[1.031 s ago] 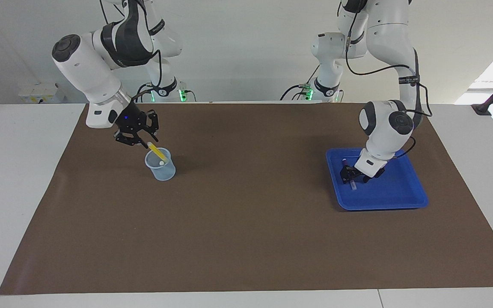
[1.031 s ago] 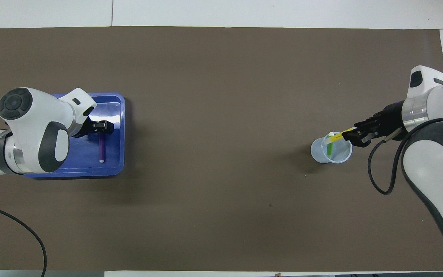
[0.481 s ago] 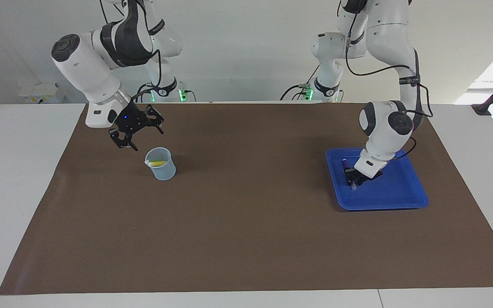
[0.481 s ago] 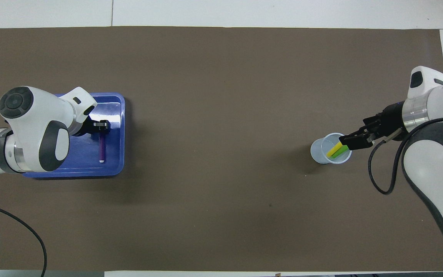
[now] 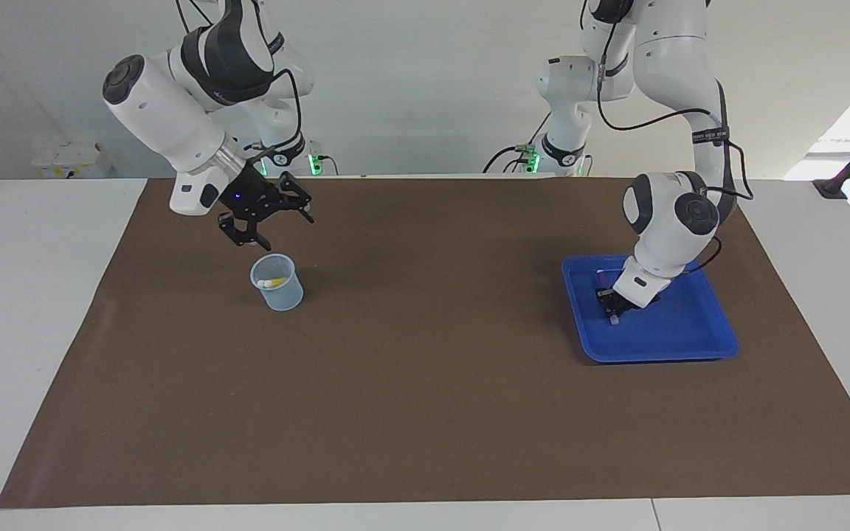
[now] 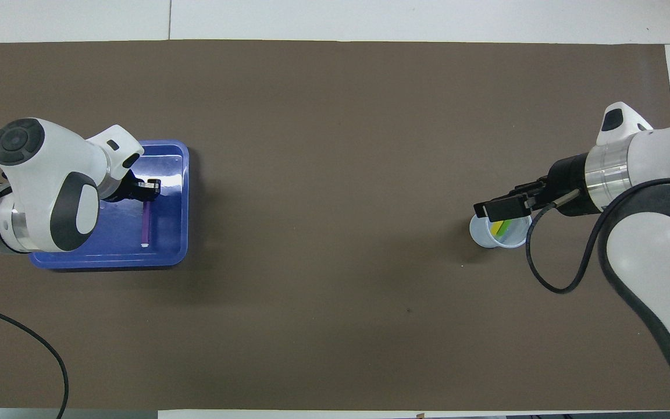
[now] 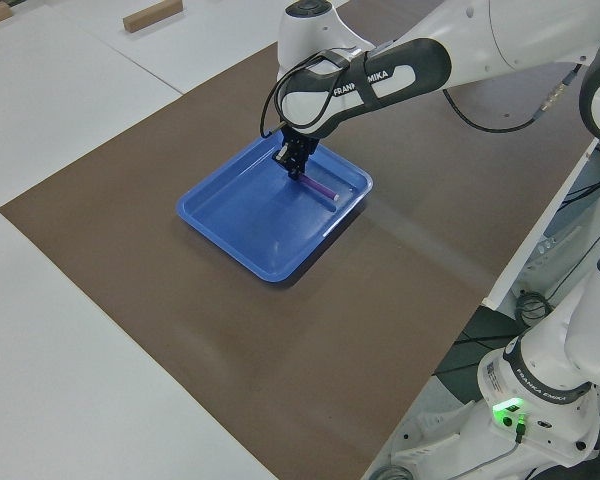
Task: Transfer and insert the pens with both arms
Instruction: 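Insert the yellow pen into the cup while the left gripper grasps the purple pen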
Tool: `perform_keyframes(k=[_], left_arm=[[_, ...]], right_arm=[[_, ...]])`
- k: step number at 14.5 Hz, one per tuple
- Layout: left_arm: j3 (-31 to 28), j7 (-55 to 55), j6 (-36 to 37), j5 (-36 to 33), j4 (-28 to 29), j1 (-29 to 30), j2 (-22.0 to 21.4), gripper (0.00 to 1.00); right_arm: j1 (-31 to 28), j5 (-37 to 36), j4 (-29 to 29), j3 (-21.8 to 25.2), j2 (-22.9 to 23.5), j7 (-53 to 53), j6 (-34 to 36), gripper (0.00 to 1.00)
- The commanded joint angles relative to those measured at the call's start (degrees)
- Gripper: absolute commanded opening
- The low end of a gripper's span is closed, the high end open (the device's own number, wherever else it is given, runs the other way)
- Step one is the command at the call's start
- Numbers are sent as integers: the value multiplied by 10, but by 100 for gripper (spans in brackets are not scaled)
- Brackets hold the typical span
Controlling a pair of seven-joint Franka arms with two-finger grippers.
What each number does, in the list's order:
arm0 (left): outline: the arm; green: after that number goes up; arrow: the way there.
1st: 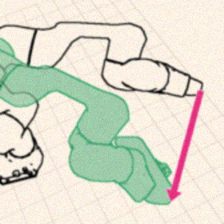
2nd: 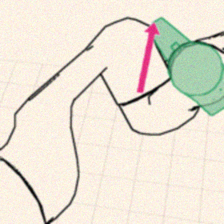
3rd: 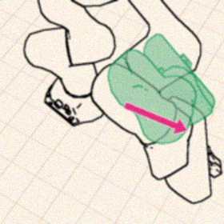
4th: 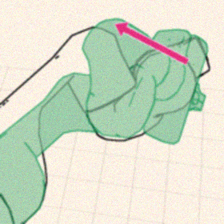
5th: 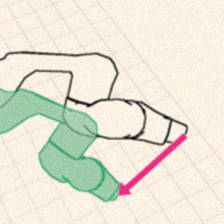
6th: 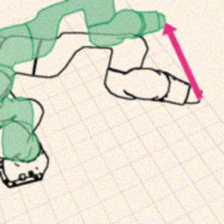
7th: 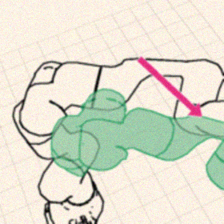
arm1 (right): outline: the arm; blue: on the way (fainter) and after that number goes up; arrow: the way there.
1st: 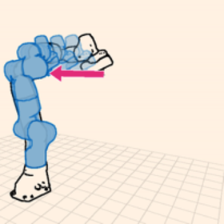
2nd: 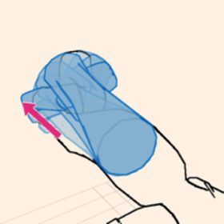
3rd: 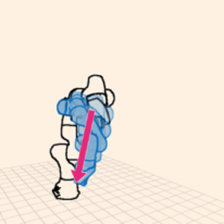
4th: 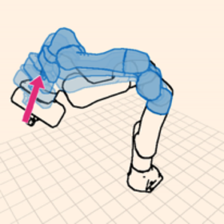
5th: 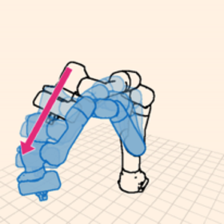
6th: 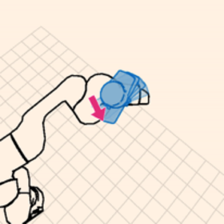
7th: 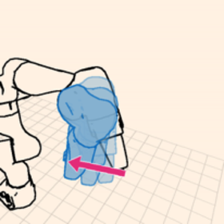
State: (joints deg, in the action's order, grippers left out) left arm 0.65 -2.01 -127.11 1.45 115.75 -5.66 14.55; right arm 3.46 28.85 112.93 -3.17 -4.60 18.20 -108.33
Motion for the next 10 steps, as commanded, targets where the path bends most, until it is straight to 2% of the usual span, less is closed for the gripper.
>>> perform_keyframes(k=[1,3,5,7,10], left_arm=[[-2,-7,105,10,-66,4,0,0],[-6,-43,206,59,-124,3,-6,0],[-2,-132,283,75,-171,0,-12,0],[-2,-245,321,135,-177,-6,-41,0],[0,-468,329,212,-170,-32,-82,0]], right_arm=[[25,75,0,-1,-7,-130,2,100],[48,125,0,-1,-7,-204,-11,100],[72,141,1,-1,-7,-257,-35,100],[97,167,1,-1,-7,-327,-66,100],[130,193,2,-1,-7,-400,-113,100]])
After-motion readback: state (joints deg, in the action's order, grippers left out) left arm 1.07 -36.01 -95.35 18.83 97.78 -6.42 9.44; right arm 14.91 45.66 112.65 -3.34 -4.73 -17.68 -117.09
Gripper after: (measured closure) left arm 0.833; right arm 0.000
